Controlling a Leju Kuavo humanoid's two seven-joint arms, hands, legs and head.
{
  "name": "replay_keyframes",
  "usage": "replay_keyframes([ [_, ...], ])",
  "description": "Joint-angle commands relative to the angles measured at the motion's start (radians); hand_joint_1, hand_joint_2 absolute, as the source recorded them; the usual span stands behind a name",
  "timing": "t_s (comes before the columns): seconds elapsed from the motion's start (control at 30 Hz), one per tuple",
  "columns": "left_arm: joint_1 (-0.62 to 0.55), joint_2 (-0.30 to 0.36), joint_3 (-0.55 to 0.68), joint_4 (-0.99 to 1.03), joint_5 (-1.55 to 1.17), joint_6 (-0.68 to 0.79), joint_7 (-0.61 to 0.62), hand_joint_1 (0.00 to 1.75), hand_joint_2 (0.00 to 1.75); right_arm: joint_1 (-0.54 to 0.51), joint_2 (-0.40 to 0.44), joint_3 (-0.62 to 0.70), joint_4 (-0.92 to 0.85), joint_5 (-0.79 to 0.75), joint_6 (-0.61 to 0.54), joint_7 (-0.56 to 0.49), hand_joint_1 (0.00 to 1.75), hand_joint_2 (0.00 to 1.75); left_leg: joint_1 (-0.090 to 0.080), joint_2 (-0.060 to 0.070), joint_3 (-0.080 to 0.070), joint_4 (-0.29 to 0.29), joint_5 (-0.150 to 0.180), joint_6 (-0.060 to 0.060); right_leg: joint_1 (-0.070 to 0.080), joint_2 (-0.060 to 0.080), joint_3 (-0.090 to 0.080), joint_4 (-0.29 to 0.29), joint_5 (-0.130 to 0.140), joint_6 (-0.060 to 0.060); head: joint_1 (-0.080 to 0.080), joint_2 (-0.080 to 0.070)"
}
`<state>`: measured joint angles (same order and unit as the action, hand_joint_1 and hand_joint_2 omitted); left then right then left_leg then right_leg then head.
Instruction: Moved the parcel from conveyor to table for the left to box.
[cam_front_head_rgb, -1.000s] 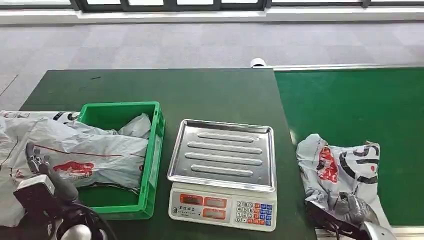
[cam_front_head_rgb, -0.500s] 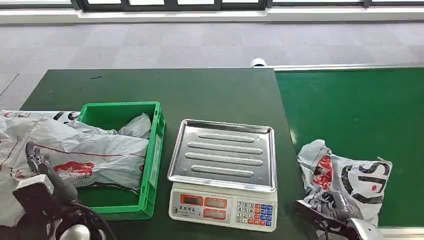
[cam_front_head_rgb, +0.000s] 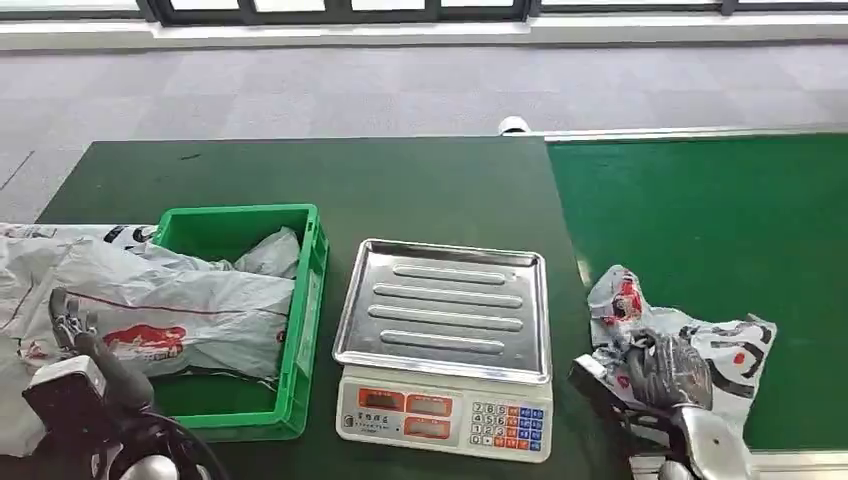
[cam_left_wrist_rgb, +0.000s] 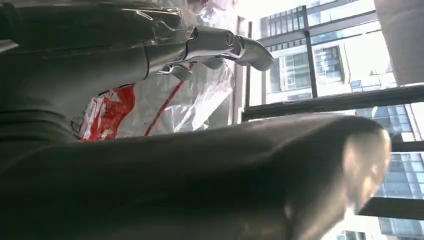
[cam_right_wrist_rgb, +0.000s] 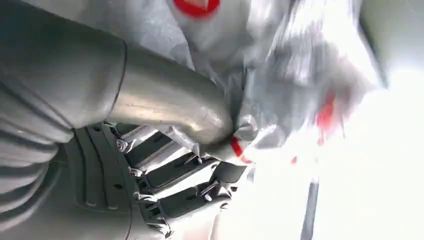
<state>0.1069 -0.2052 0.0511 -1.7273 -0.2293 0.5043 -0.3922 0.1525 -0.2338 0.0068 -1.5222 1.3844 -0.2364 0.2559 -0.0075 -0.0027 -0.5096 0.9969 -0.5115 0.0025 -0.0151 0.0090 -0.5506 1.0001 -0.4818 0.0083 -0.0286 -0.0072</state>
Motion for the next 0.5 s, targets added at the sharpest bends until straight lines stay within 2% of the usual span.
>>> replay_keyframes([
  [0.03,-0.007,-0.019,0.047,0.024,-0.002,0.000,-0.006,0.00,0.00,-0.073,0.127,-0.073,-0.103,0.017,-0.063,-0.009,1.75,1.75,0.001,-0.002,0.001,-0.002,0.001,-0.002,0.001,-0.002,0.001,-0.002,0.000,-0.001,0.000,0.000],
  [0.27,-0.007,-0.018,0.046,0.024,-0.002,0.000,-0.006,0.00,0.00,-0.073,0.128,-0.075,-0.097,0.017,-0.063,-0.010,1.75,1.75,0.002,-0.001,0.001,-0.003,0.001,-0.002,0.002,-0.001,0.002,-0.003,0.002,-0.001,0.000,0.000],
  [0.3,-0.007,-0.018,0.047,0.023,-0.001,0.002,-0.008,0.00,0.00,-0.074,0.129,-0.075,-0.095,0.012,-0.083,-0.023,1.75,1.75,0.002,0.000,0.002,-0.004,0.002,-0.002,0.002,-0.001,0.003,-0.004,0.002,-0.001,0.000,0.000],
  [0.33,-0.010,-0.017,0.044,0.029,0.002,0.005,-0.014,0.00,0.00,-0.081,0.146,-0.091,-0.108,0.005,-0.181,-0.053,1.75,1.75,0.001,-0.002,0.001,-0.002,0.001,-0.002,0.001,-0.002,0.002,-0.002,0.001,-0.001,0.000,0.000],
  [0.37,-0.015,-0.016,0.041,0.035,0.006,0.009,-0.019,0.00,0.00,-0.086,0.155,-0.098,-0.130,0.014,-0.222,-0.072,1.75,1.75,0.001,-0.001,0.001,-0.003,0.002,-0.002,0.001,-0.001,0.002,-0.003,0.002,-0.001,0.000,0.000],
  [0.5,-0.035,-0.008,0.027,0.064,0.018,0.025,-0.032,0.00,0.00,-0.089,0.188,-0.109,-0.201,0.003,-0.308,-0.122,1.75,1.75,0.000,-0.001,0.000,-0.001,0.001,-0.002,0.000,-0.002,0.000,-0.001,0.001,-0.001,0.000,0.000],
])
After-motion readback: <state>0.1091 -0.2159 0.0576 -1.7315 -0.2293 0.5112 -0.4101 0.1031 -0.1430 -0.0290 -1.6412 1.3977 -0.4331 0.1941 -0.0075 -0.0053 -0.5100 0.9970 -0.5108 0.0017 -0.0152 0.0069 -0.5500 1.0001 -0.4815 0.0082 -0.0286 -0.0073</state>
